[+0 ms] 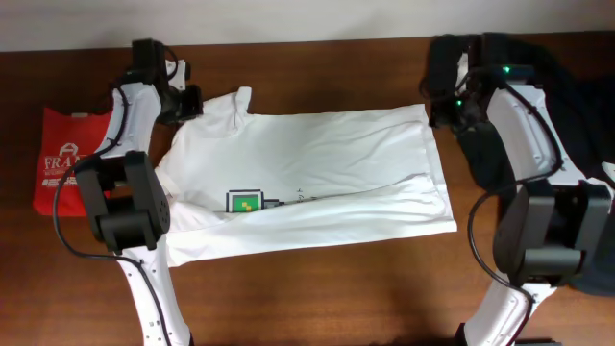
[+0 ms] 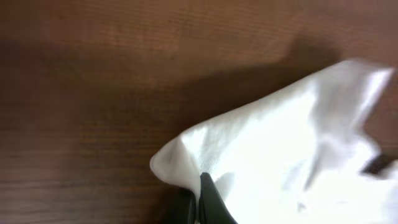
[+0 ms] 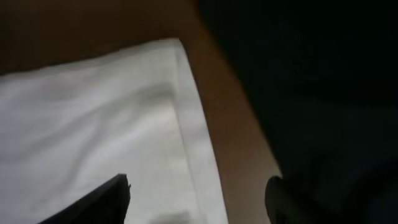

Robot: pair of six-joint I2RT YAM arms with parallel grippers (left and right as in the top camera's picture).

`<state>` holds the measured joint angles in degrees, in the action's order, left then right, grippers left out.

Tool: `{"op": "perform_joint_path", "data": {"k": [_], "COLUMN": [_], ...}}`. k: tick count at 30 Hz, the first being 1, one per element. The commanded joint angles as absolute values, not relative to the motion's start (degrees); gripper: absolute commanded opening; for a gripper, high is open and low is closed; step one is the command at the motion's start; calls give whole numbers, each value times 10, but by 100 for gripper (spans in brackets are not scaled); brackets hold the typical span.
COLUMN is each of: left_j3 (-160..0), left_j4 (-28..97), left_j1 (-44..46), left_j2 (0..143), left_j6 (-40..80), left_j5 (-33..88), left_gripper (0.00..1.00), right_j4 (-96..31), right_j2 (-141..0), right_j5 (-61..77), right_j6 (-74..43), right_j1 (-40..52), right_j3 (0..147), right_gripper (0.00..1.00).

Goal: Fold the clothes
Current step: 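Move both grippers to the top edge of the shirt and grasp, then fold the top edge down toward the bottom with both grippers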

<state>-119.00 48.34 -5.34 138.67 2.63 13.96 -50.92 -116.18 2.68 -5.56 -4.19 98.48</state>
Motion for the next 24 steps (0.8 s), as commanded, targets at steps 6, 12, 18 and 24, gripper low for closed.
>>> {"op": "perform_joint_path", "data": {"k": [6,12,18,24], "left_j3": [-1232,-1232,-1232,-1250], "left_j4": [558,571,584,624], "left_j1": [-53,-53,-53,-56], "left_j2": [1390,1390,1390,1389], "left_j6": [36,36,36,36], "left_j5": [157,157,157,173], "left_gripper": [0,0,0,0], "right_j4": [-326,-241,-237,-332], "right_j2": [-1285,-1338,-1354,-1348], "right_j5": [83,79,28,2], "right_j6": [-49,-53,-65,-65], "right_j1": [-12,10,14,3], "right_j3": [990,990,990,1046], "right_gripper": [73,73,15,4]}}
